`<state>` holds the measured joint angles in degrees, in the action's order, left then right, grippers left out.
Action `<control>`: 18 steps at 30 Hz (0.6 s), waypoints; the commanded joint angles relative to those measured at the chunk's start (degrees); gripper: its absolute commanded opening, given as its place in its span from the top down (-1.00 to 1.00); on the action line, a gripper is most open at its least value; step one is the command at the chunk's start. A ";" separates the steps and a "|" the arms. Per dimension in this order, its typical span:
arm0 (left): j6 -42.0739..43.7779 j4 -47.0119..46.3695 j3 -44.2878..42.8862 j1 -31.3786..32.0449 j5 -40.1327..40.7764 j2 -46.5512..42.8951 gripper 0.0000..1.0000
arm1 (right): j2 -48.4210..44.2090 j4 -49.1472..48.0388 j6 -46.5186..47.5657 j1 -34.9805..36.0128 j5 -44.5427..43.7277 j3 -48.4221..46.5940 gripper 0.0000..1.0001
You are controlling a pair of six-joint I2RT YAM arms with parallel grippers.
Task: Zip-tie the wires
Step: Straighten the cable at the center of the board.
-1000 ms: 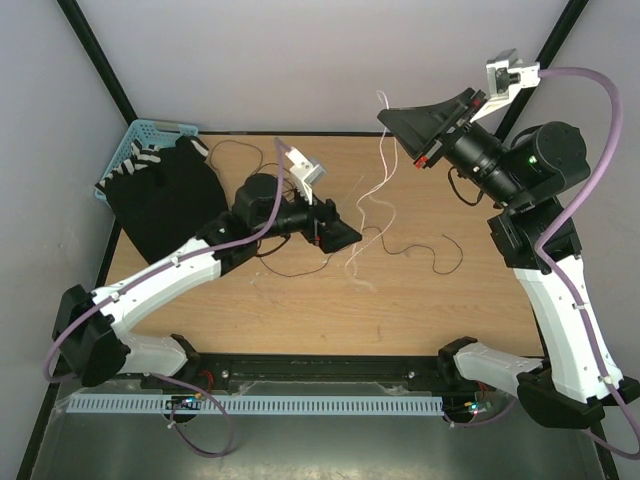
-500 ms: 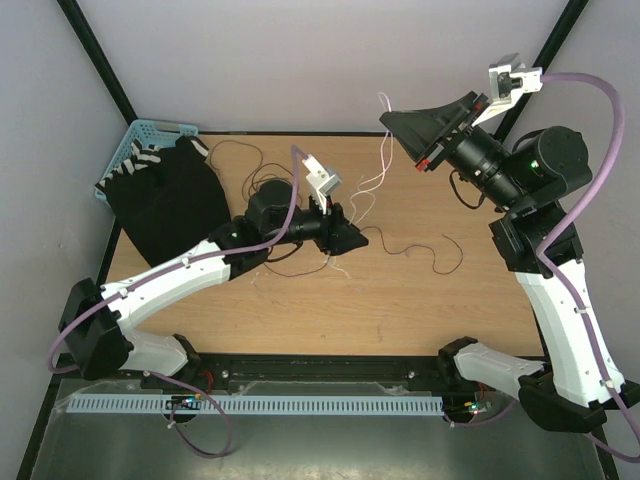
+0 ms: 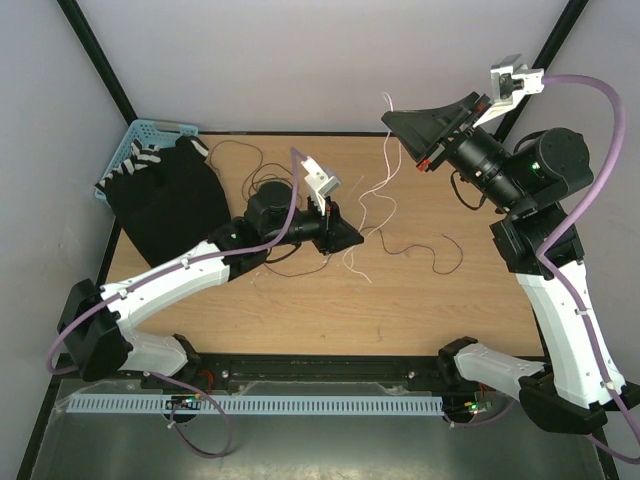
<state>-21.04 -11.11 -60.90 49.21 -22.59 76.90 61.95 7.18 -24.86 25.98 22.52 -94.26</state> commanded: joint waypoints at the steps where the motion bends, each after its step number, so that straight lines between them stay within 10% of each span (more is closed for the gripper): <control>1: 0.15 -1.89 -2.06 0.05 -1.53 0.31 0.46 | -0.78 -1.12 0.47 0.34 -0.47 0.28 1.00; 5: 0.27 -1.94 -2.11 0.10 -1.35 -0.02 0.48 | -0.73 -1.18 0.23 0.34 -0.39 0.56 1.00; 10: 1.05 -1.87 -1.64 0.01 -0.75 -0.36 1.00 | -0.86 -1.14 0.62 0.35 -0.64 0.95 1.00; 18: 11.16 11.36 -4.04 -0.30 11.82 -6.56 1.00 | -2.89 6.18 8.22 0.32 -9.41 6.43 0.95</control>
<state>-16.86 -7.60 -61.04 49.21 -17.76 74.72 60.84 8.21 -22.02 25.98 20.05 -90.59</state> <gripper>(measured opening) 0.004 0.024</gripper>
